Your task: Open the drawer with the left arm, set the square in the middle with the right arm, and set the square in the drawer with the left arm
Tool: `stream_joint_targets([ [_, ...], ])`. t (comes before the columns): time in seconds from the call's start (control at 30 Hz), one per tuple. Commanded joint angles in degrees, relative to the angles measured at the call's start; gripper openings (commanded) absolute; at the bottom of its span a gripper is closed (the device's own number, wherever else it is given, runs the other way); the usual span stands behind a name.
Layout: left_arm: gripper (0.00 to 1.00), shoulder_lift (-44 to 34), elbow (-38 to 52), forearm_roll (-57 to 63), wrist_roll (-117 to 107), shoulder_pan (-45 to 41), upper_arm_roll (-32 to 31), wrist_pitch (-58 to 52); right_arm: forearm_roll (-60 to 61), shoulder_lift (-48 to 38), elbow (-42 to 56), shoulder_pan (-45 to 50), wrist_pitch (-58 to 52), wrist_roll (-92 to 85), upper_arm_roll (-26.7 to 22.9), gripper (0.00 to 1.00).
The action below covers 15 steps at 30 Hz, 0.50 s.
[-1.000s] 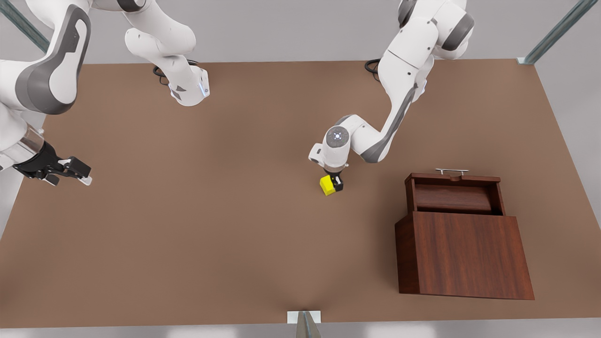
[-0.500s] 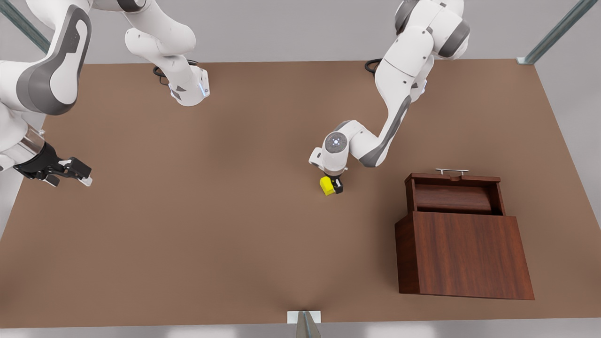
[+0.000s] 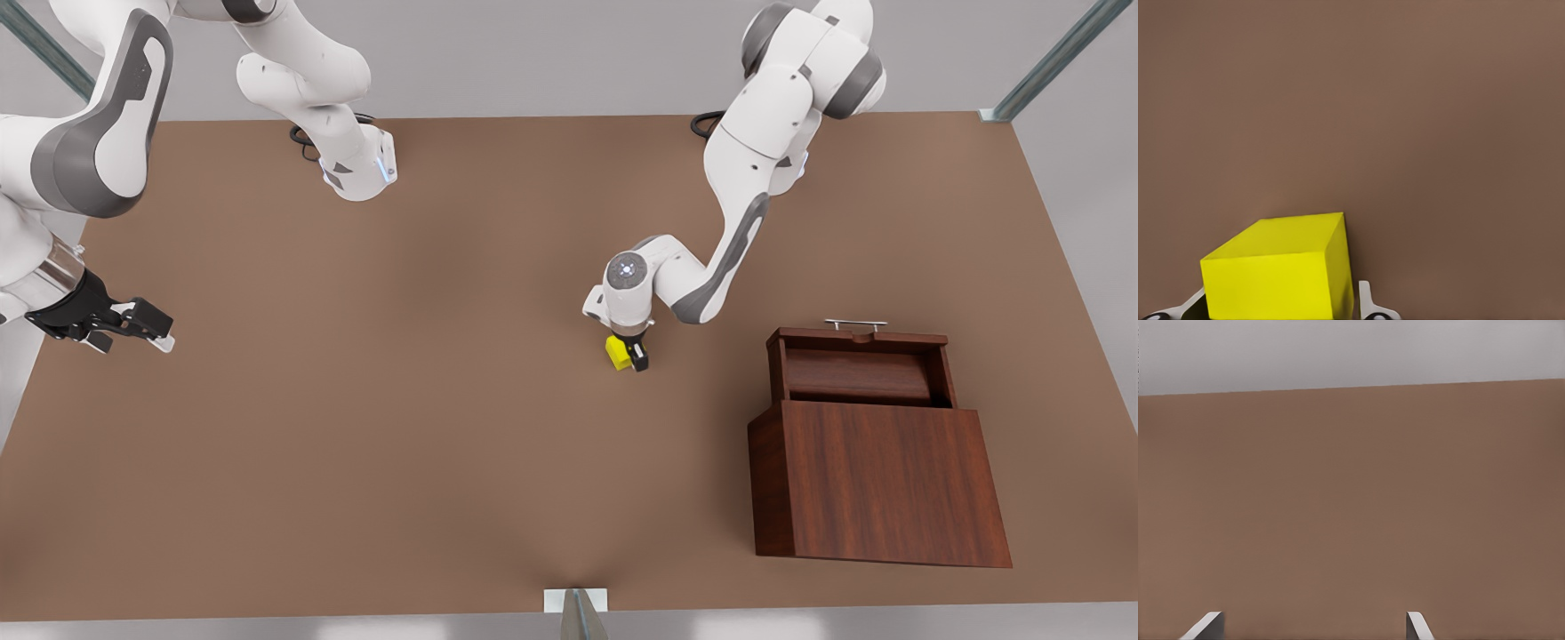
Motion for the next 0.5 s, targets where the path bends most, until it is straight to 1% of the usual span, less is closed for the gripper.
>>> stream_joint_targets([
  [0.0,0.94,0.01,0.0,0.53,-0.03,0.0,0.0,0.01,0.0,0.0,0.0,-0.09,0.0,0.0,-0.01,1.0],
  [0.1,0.87,0.36,0.44,0.53,-0.64,0.0,0.0,0.1,0.0,0.0,0.0,-0.09,0.0,0.0,-0.01,1.0],
  [0.13,0.82,0.44,0.44,0.53,-0.73,0.0,0.0,0.1,0.09,0.0,0.0,-0.09,0.0,0.0,-0.01,1.0],
  [0.2,0.79,0.45,0.44,0.53,-0.73,0.0,0.0,0.1,0.0,0.0,0.0,-0.09,0.0,0.0,-0.01,1.0],
  [0.23,0.79,0.53,0.53,0.53,-0.73,0.0,0.0,0.1,0.0,0.0,0.0,-0.09,0.0,0.0,-0.01,1.0],
  [0.33,0.75,0.71,0.79,0.53,-0.82,0.0,0.0,0.01,0.0,0.0,0.0,-0.09,0.0,0.09,-0.01,1.0],
  [0.47,0.75,0.62,0.79,0.53,-1.26,0.0,0.0,-0.08,0.09,0.0,0.0,-0.27,0.0,0.17,-0.01,1.0],
])
